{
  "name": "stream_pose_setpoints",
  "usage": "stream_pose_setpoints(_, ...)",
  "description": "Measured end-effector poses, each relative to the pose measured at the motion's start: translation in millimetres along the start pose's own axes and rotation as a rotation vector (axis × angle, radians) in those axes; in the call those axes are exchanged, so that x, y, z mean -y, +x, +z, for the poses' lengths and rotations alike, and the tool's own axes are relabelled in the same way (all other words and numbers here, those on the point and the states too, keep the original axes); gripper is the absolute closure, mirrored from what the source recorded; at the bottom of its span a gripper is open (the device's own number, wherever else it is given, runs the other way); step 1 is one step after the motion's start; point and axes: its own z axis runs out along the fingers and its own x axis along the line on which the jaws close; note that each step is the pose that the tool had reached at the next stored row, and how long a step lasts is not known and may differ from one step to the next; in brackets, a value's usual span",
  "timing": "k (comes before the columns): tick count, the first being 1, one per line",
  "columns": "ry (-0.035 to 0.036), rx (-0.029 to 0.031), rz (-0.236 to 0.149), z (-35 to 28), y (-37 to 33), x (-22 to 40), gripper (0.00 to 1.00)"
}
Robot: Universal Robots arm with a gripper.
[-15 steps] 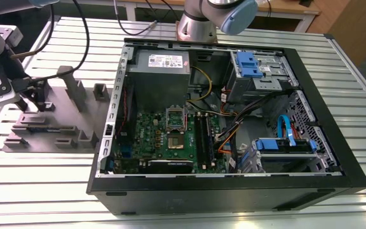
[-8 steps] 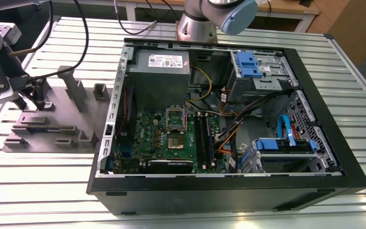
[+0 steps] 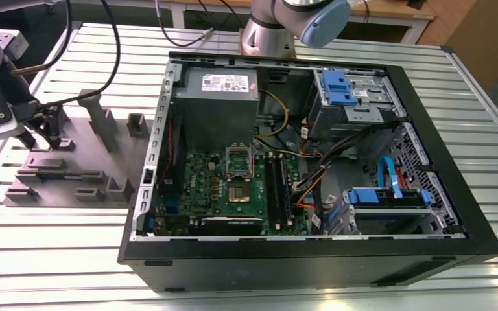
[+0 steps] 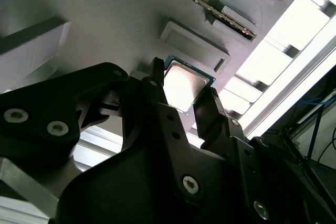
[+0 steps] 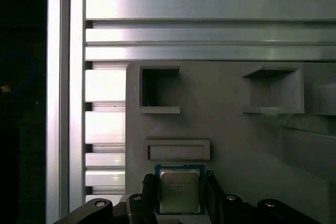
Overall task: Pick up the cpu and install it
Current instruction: 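Pick up the cpu and move it towards the insertion slot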
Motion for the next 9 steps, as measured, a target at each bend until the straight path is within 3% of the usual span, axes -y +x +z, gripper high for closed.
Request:
stream_pose_setpoints(5, 0.0000, 0.0000, 0.000, -0.9, 0.0, 0.0, 0.53)
stream_pose_setpoints(7, 0.0000, -0.0001, 0.000, -8.1, -0.1, -0.3, 0.53)
stream_pose_setpoints(9, 0.0001, 0.0000, 0.000, -8.1, -0.1, -0.3, 0.53)
